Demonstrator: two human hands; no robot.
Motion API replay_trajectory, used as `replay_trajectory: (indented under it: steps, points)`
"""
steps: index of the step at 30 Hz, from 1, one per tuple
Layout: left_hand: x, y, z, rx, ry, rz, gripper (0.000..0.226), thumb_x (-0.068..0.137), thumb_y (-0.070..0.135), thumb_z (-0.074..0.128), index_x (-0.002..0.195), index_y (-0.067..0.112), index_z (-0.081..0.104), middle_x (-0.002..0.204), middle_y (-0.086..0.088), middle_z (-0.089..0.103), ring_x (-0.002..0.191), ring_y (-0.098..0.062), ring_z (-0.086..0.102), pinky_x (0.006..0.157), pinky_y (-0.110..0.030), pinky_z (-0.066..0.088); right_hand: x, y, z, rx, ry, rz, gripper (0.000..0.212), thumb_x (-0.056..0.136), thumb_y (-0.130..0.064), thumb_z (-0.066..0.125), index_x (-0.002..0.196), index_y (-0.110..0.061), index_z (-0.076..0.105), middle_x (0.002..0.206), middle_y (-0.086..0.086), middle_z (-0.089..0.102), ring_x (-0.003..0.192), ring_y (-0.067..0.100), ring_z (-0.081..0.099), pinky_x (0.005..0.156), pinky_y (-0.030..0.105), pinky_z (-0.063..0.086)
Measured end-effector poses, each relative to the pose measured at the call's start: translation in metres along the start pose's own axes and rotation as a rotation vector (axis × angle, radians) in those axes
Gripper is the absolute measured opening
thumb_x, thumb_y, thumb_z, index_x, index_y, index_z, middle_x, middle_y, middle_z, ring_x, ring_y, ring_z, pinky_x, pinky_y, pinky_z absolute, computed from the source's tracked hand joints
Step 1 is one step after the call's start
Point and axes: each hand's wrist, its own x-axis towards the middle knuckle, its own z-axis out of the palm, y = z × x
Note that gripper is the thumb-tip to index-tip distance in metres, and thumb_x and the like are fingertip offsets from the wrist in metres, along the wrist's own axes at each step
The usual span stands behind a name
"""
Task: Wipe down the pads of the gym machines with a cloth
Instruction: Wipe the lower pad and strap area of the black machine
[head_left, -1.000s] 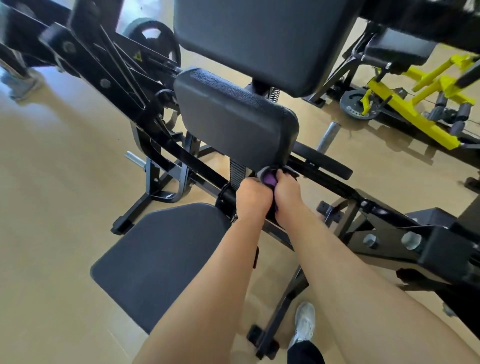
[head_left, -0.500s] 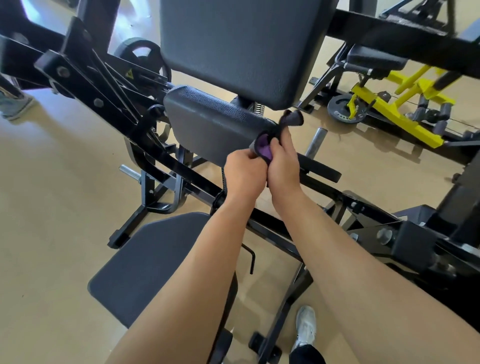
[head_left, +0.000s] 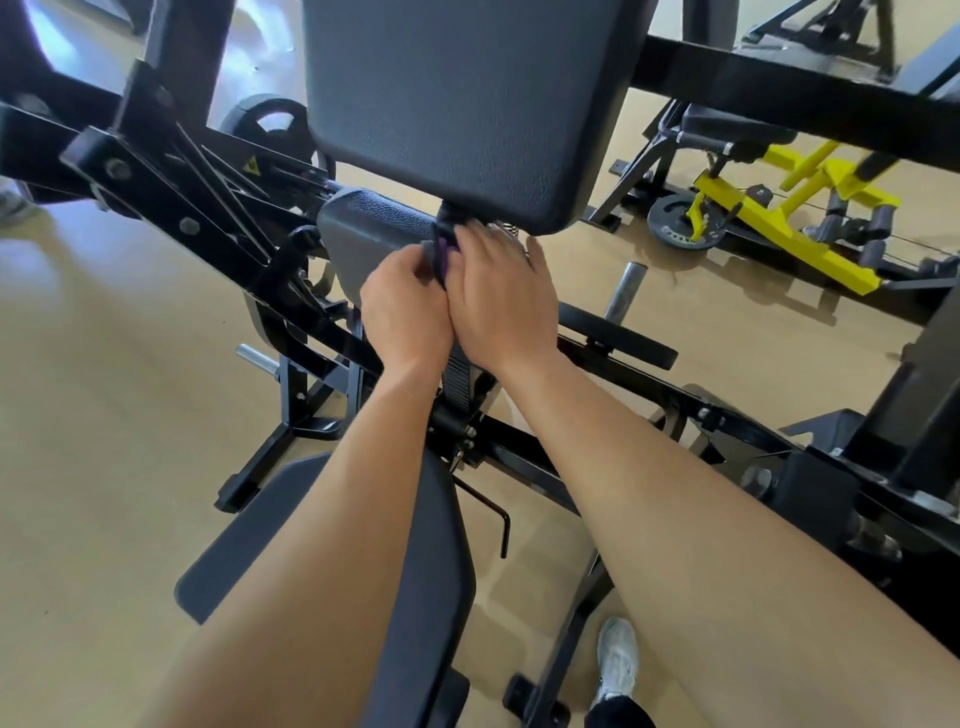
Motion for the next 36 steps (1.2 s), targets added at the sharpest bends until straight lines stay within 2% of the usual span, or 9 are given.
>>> replay_trajectory:
  steps: [3, 7, 12, 18, 22, 26, 30, 33, 36]
  points:
    - [-0.017, 0.005, 0.011, 0.001, -0.060, 0.180, 0.020, 0.090, 0.022, 0.059, 0.070, 0.018, 0.061, 0.069, 0.005, 0.060, 0.067, -0.023, 0.053, 0.061, -0.036, 0.043, -0.024, 0.019, -0.005, 0.107, 0.010, 0.112, 0.045, 0.104, -0.029, 0.033, 0.139, -0.012, 0.057, 0.146, 0.005, 0.057, 0.139, 0.023, 0.048, 0.117, 0.047, 0.033]
    - [-0.038, 0.009, 0.021, -0.060, -0.153, 0.300, 0.019, 0.086, 0.013, 0.062, 0.072, 0.019, 0.051, 0.069, 0.011, 0.051, 0.069, -0.016, 0.048, 0.059, -0.026, 0.034, -0.055, 0.038, -0.006, 0.642, -0.017, 0.390, 0.053, 0.104, -0.036, 0.032, 0.155, -0.022, 0.037, 0.157, 0.002, 0.044, 0.142, 0.020, 0.045, 0.112, 0.046, 0.042]
    - [-0.061, -0.023, 0.035, 0.044, -0.159, 0.189, 0.025, 0.087, 0.014, 0.067, 0.075, 0.028, 0.048, 0.068, 0.018, 0.049, 0.075, -0.014, 0.049, 0.059, -0.024, 0.034, -0.089, 0.040, 0.010, 0.723, -0.074, 0.506, 0.061, 0.107, -0.026, 0.037, 0.159, -0.041, 0.011, 0.145, -0.002, 0.057, 0.125, 0.023, 0.059, 0.100, 0.049, 0.051]
    - [-0.065, -0.082, 0.050, 0.265, -0.312, -0.071, 0.016, 0.087, 0.014, 0.064, 0.095, 0.026, 0.066, 0.092, 0.005, 0.071, 0.079, -0.015, 0.057, 0.067, -0.031, 0.045, -0.113, 0.045, 0.049, 0.723, -0.241, 0.646, 0.076, 0.099, -0.010, 0.048, 0.161, -0.028, 0.007, 0.156, 0.000, 0.044, 0.142, 0.020, 0.043, 0.116, 0.040, 0.039]
    - [-0.068, -0.091, 0.055, 0.310, -0.359, -0.183, 0.010, 0.091, 0.023, 0.062, 0.098, 0.025, 0.068, 0.091, -0.001, 0.072, 0.083, -0.023, 0.065, 0.067, -0.031, 0.046, -0.125, 0.053, 0.063, 0.640, -0.639, 0.718, 0.033, 0.099, -0.012, 0.054, 0.131, -0.009, 0.052, 0.107, 0.000, 0.059, 0.108, 0.026, 0.062, 0.072, 0.011, 0.043]
    - [-0.082, -0.092, 0.048, 0.144, -0.425, -0.194, 0.010, 0.092, 0.033, 0.064, 0.092, 0.024, 0.065, 0.084, 0.010, 0.068, 0.076, -0.008, 0.061, 0.059, -0.017, 0.039, -0.140, 0.047, 0.058, 0.971, -0.526, 0.970, 0.029, 0.079, -0.004, 0.056, 0.108, -0.007, 0.057, 0.084, 0.004, 0.065, 0.078, 0.025, 0.061, 0.071, 0.031, 0.051]
    - [-0.096, -0.087, 0.035, 0.044, -0.479, -0.195, 0.006, 0.090, 0.028, 0.068, 0.093, 0.025, 0.064, 0.093, 0.012, 0.067, 0.087, -0.008, 0.062, 0.067, -0.016, 0.044, -0.143, 0.045, 0.016, 1.219, -0.553, 1.230, 0.023, 0.092, 0.011, 0.037, 0.078, 0.002, 0.052, 0.055, 0.014, 0.053, 0.042, 0.019, 0.056, 0.044, 0.022, 0.049]
    - [-0.106, -0.075, 0.029, 0.032, -0.524, -0.215, 0.024, 0.088, 0.031, 0.070, 0.110, 0.026, 0.063, 0.107, 0.010, 0.066, 0.100, -0.014, 0.063, 0.087, -0.028, 0.051, -0.145, 0.051, -0.009, 1.339, -0.571, 1.302, 0.028, 0.099, -0.008, 0.035, 0.086, 0.004, 0.056, 0.069, 0.018, 0.059, 0.055, 0.025, 0.062, 0.058, 0.029, 0.056]
    - [-0.119, -0.056, 0.021, 0.015, -0.652, -0.329, 0.047, 0.088, 0.045, 0.068, 0.130, 0.026, 0.056, 0.114, 0.007, 0.063, 0.108, -0.016, 0.061, 0.099, -0.035, 0.052, -0.141, 0.054, -0.033, 1.413, -0.505, 1.333, 0.032, 0.105, -0.025, 0.036, 0.101, -0.005, 0.061, 0.091, 0.017, 0.063, 0.082, 0.032, 0.062, 0.098, 0.053, 0.049]
